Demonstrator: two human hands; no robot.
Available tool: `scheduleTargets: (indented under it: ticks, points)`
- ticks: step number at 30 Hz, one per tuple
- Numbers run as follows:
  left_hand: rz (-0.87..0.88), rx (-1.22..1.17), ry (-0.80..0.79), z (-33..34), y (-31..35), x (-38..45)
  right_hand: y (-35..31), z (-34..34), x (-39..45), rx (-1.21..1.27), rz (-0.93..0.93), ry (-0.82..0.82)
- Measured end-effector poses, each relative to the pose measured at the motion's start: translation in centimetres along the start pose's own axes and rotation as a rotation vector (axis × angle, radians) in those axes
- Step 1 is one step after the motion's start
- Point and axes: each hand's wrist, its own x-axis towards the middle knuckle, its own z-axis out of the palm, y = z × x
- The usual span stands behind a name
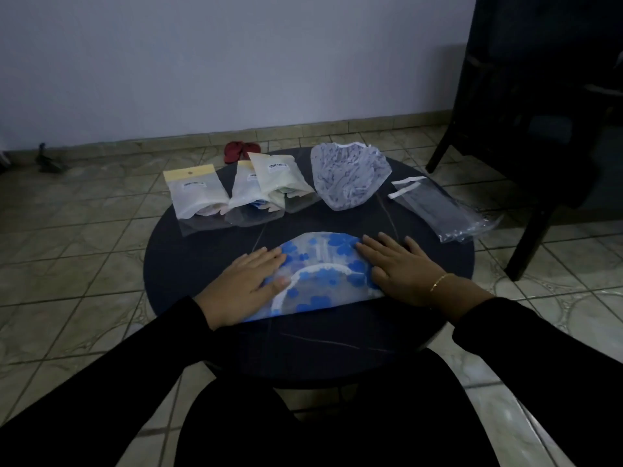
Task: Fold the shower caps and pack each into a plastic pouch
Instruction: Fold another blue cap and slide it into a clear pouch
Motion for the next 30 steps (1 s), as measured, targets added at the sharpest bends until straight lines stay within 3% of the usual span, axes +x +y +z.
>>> scheduleTargets:
  ticks: [5, 8, 11, 15, 19, 26, 30]
  points:
    - [0.097, 0.216, 0.374, -0.2, 0.6, 0.4, -2.0, -1.9, 1.2, -0.179, 0.157, 0.209]
    - [0.227, 0.251, 0.471, 0.2, 0.8, 0.2, -3.7, -2.1, 2.5, -0.164, 0.285, 0.237]
    - [0.293, 0.189, 0.369, 0.5, 1.2, 0.1, -4.9, -1.2, 4.5, -0.056, 0.259, 0.158]
    - [0.127, 0.111, 0.068, 1.1, 1.5, -0.6, -5.6, -0.3, 6.2, 0.171, 0.216, 0.055]
    - [0.001, 0.205, -0.069, 1.4, 2.9, -1.0, -5.2, 0.0, 6.8, 0.121, 0.127, 0.073]
    - [-0.201, 0.205, -0.087, 2.3, 5.9, -1.2, -4.2, -0.6, 6.7, 0.058, -0.004, 0.103]
    - [-0.259, 0.196, -0.059, 2.5, 6.4, -1.3, -3.3, -0.4, 4.4, 0.116, -0.095, 0.26]
